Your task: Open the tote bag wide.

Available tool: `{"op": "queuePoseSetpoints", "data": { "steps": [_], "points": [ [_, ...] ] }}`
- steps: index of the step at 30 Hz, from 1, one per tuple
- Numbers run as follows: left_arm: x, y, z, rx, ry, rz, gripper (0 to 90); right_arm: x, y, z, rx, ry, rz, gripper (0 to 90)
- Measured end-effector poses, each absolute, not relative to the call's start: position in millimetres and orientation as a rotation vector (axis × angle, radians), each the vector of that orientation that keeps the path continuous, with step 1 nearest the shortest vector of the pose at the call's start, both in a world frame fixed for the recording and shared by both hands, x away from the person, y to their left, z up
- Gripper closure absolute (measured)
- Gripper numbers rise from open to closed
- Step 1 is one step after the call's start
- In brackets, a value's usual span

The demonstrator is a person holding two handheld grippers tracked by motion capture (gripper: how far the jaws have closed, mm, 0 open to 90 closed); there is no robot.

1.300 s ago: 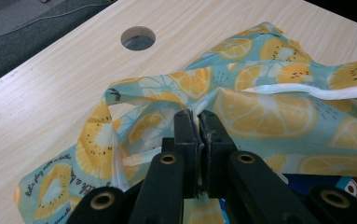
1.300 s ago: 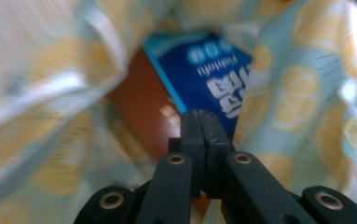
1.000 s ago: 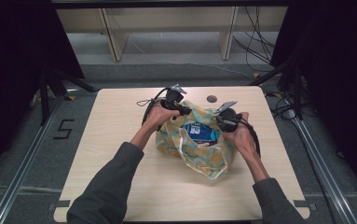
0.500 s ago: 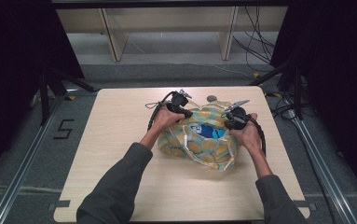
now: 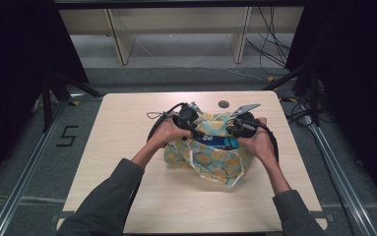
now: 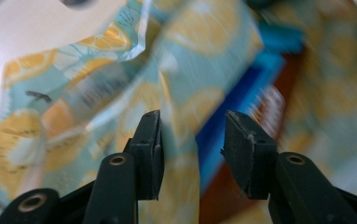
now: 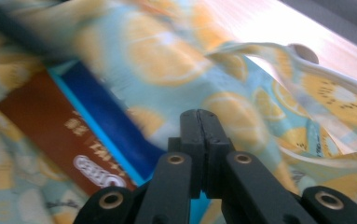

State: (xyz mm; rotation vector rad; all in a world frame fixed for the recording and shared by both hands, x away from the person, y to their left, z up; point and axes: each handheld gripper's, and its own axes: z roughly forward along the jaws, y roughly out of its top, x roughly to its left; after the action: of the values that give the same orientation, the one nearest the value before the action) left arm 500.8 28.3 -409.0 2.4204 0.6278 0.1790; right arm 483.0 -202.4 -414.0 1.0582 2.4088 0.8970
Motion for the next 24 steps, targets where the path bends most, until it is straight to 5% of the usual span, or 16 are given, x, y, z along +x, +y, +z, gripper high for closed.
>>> {"op": "queuePoseSetpoints", "data": {
  "steps": [7, 17, 24],
  "points": [
    [462, 51, -411, 2.415, 0.556, 0.237, 60.0, 504, -205, -428, 1.105, 2.396, 0.782, 90.0],
    [413, 61, -436, 2.419, 0.442, 0.114, 75.0, 527, -212, -438, 1.163, 2.385, 0.675, 90.0],
    [432, 53, -421, 2.344, 0.469, 0.209, 83.0, 517, -205, -426, 1.126, 2.396, 0.745, 90.0]
  ]
}}
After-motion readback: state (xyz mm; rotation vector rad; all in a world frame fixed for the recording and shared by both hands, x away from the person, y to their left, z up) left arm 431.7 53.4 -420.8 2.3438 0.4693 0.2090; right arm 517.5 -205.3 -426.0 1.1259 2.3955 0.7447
